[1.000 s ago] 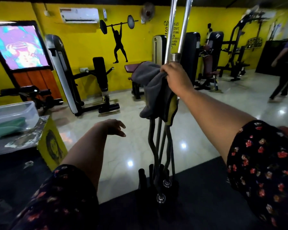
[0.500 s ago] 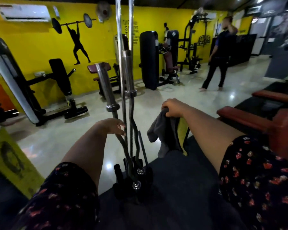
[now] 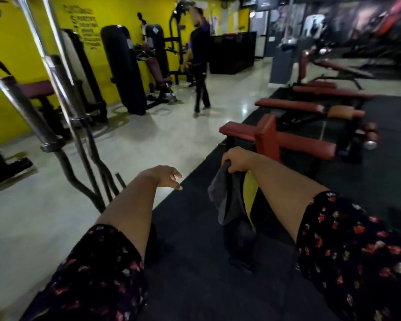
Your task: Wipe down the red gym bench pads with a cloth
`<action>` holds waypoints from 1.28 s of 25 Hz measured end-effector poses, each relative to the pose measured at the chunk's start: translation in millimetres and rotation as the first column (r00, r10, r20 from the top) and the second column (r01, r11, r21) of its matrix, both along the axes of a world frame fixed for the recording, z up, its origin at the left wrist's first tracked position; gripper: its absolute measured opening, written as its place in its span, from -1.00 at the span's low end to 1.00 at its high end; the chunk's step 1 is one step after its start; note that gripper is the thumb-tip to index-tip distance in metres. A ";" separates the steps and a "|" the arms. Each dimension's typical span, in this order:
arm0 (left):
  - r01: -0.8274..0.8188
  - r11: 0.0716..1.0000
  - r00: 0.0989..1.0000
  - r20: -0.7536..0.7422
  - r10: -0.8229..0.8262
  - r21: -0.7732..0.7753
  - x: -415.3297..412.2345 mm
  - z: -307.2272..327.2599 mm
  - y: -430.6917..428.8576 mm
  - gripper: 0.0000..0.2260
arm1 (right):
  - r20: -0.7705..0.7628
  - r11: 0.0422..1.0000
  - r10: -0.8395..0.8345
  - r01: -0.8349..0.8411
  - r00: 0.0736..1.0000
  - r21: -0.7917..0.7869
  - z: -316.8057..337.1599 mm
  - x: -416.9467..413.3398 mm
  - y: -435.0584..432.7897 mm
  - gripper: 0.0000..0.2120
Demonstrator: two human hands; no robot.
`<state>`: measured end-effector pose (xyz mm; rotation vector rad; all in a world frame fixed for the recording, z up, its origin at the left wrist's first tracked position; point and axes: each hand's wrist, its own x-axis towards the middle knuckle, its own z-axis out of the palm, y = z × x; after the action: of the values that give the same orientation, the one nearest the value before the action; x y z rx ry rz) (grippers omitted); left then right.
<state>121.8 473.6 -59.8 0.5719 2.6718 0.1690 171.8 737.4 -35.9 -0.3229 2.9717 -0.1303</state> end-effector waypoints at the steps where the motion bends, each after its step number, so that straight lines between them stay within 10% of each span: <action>1: 0.028 1.000 1.000 0.007 -0.028 0.011 4.7 -1.8 17.6 -0.48 | 0.001 1.000 -0.028 0.028 1.000 0.008 -2.8 12.2 16.1 -0.70; 15: 0.456 0.889 0.882 0.116 -0.457 0.035 30.8 -40.6 274.4 -0.45 | 0.081 0.871 -0.490 0.490 0.868 0.021 -50.2 145.6 229.4 -0.67; 32: 0.661 0.750 0.732 0.202 -0.651 0.023 -105.0 -100.2 526.4 -0.46 | 0.061 0.717 -0.689 0.692 0.722 -0.089 -99.7 39.4 416.7 -0.66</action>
<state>16.9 1000.0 -160.0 1.3659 2.1120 -0.0481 211.1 1154.1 -135.6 0.8054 2.8910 -0.3690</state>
